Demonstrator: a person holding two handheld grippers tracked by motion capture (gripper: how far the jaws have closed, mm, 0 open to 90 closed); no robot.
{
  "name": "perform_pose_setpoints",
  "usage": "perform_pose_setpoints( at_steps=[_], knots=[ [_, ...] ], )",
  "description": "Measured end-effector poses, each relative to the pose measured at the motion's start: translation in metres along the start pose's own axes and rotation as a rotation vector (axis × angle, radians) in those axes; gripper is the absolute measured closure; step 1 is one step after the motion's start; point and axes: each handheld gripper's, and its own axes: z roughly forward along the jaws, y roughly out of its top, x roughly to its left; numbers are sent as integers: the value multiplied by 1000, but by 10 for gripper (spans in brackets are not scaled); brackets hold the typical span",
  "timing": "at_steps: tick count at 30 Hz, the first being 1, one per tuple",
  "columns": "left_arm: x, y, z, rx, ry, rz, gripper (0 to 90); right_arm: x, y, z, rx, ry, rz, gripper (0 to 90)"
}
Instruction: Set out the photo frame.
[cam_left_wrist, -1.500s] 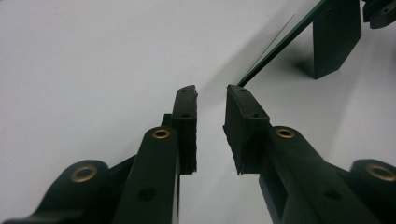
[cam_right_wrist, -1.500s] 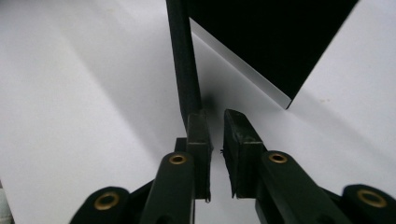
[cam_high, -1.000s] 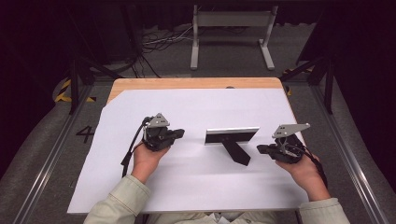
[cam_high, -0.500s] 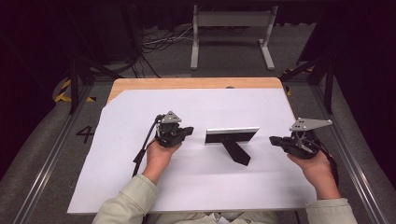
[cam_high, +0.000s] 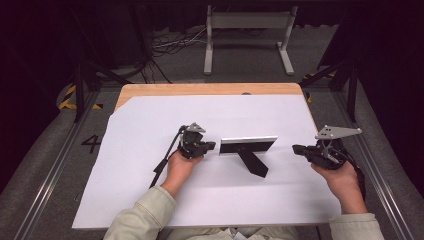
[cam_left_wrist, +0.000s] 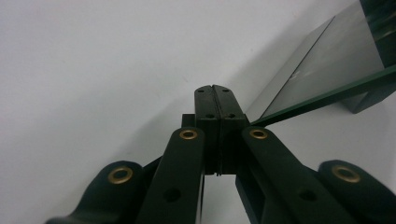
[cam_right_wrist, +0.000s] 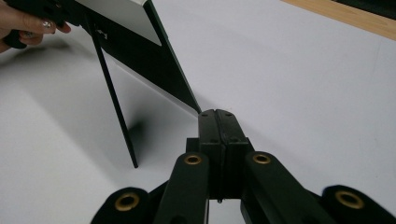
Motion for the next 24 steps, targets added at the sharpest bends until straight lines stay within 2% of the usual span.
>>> perform_pose_setpoints(
  at_steps=[6,7,9,12,15,17,19,24],
  knots=[
    [-2,-1,11,16,-17,1,899,-2,-5,-6,-9,-10,11,896],
    [-3,-1,12,12,-29,-12,899,-2,-6,-7,-7,-11,19,895],
    [-3,-2,14,7,-49,-10,899,-2,-7,-8,-10,-13,17,896],
    [-6,-1,16,10,-37,10,900,-2,-8,-9,-12,-13,18,896],
    [-5,-1,17,13,-45,-5,899,-2,-9,-11,-15,-15,22,896],
    [-6,-1,17,24,-39,6,900,-2,-9,-11,-15,-14,23,895],
    [-8,0,18,39,-24,35,900,-2,-9,-11,-14,-13,24,895],
    [-12,1,19,61,-44,70,900,-2,-8,-11,-16,-11,22,895]
  ],
)
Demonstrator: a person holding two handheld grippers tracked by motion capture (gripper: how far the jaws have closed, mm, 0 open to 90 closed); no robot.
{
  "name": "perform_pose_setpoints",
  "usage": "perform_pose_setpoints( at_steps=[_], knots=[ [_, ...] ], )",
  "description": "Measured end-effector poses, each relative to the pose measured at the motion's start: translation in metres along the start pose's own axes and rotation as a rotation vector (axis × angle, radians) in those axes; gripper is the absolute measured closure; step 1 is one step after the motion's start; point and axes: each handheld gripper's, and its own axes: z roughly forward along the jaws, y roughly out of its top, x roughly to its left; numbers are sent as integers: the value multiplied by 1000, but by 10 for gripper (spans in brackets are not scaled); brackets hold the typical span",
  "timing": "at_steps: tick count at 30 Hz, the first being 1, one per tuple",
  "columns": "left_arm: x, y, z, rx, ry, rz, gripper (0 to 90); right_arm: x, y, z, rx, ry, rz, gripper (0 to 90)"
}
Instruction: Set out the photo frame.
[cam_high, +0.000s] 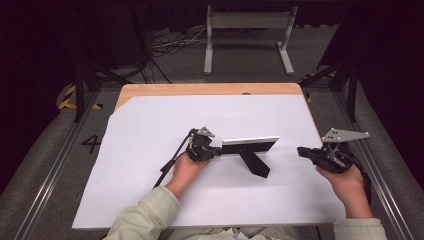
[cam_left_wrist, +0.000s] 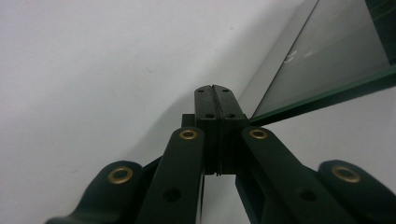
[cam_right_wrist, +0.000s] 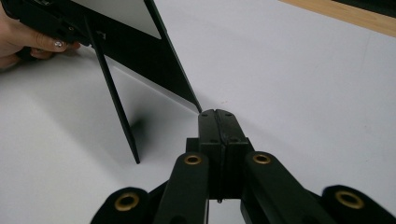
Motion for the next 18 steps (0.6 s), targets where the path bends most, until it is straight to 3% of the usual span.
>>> perform_pose_setpoints(
  at_steps=[7,18],
  knots=[
    [-7,1,1,30,-25,33,900,-1,1,-3,-8,-2,3,895],
    [-28,-2,2,98,-74,129,900,-1,4,-8,-23,-7,4,895]
  ],
)
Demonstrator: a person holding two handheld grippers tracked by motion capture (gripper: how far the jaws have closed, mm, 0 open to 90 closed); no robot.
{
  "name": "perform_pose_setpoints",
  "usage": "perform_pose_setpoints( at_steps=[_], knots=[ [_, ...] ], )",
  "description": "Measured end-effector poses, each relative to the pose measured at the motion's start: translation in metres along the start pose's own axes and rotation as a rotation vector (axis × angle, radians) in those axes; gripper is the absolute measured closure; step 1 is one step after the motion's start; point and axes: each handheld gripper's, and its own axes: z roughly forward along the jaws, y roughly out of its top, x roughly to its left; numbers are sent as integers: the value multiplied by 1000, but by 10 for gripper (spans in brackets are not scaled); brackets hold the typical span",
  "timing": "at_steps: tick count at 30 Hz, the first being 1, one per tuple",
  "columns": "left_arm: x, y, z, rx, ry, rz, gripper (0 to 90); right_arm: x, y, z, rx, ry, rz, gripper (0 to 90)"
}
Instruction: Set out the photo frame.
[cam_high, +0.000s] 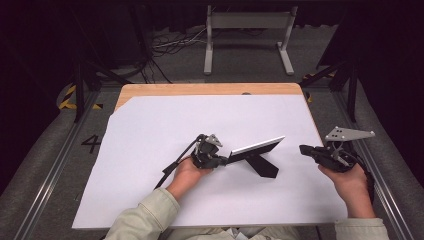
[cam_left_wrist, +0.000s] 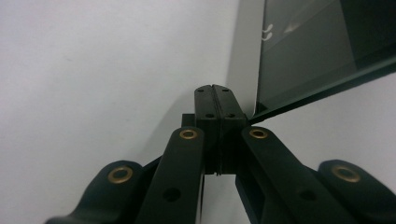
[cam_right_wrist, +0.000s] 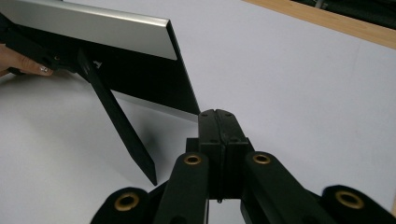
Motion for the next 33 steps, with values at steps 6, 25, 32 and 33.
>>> perform_pose_setpoints(
  at_steps=[6,25,32,33],
  knots=[
    [-16,0,3,30,-39,65,900,1,2,0,-5,2,-2,895],
    [-45,5,12,87,-123,169,900,2,8,-14,-26,-36,55,896],
    [-56,6,16,98,-152,198,900,1,7,-16,-27,-44,70,895],
    [-58,6,17,97,-154,202,900,1,7,-16,-27,-44,69,895]
  ],
)
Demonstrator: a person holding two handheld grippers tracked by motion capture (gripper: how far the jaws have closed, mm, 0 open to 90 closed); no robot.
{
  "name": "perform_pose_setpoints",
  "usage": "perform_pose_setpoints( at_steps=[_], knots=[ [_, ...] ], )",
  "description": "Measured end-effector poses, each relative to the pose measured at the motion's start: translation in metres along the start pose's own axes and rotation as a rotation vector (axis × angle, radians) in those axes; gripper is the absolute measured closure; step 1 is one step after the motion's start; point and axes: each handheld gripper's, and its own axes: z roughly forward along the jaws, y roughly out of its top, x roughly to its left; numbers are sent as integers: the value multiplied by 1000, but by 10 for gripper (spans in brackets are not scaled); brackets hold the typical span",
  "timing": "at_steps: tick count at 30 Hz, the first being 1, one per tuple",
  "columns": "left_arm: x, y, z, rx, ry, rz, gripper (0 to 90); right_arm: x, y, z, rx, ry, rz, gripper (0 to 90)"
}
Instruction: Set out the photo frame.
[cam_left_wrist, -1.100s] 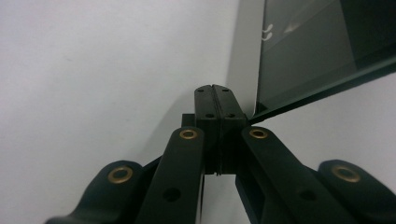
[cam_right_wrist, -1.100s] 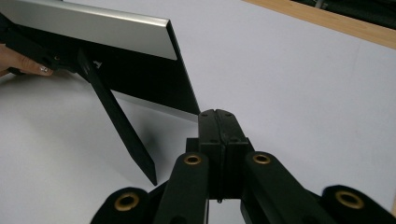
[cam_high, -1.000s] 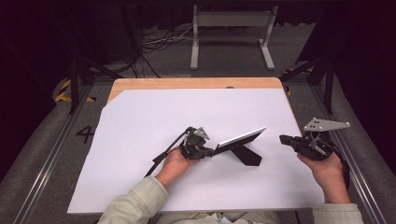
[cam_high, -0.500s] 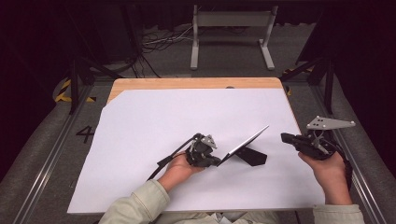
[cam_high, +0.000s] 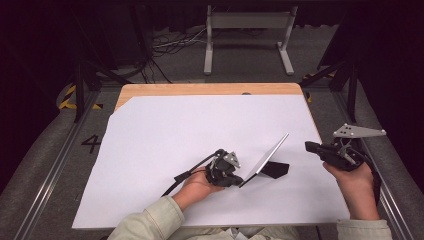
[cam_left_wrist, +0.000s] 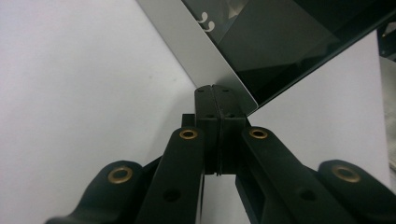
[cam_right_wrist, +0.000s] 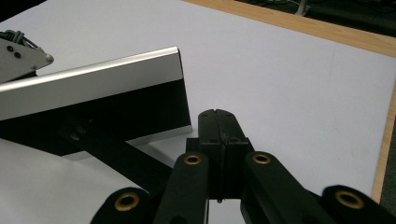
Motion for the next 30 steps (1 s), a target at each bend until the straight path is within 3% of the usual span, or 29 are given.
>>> perform_pose_setpoints(
  at_steps=[20,25,30],
  knots=[
    [-25,11,15,24,-66,94,900,-1,0,-1,-7,6,2,895],
    [-30,13,19,25,-77,106,899,-1,1,-2,-11,14,36,895],
    [-36,17,23,23,-88,127,899,-1,1,-2,-11,13,35,895]
  ],
)
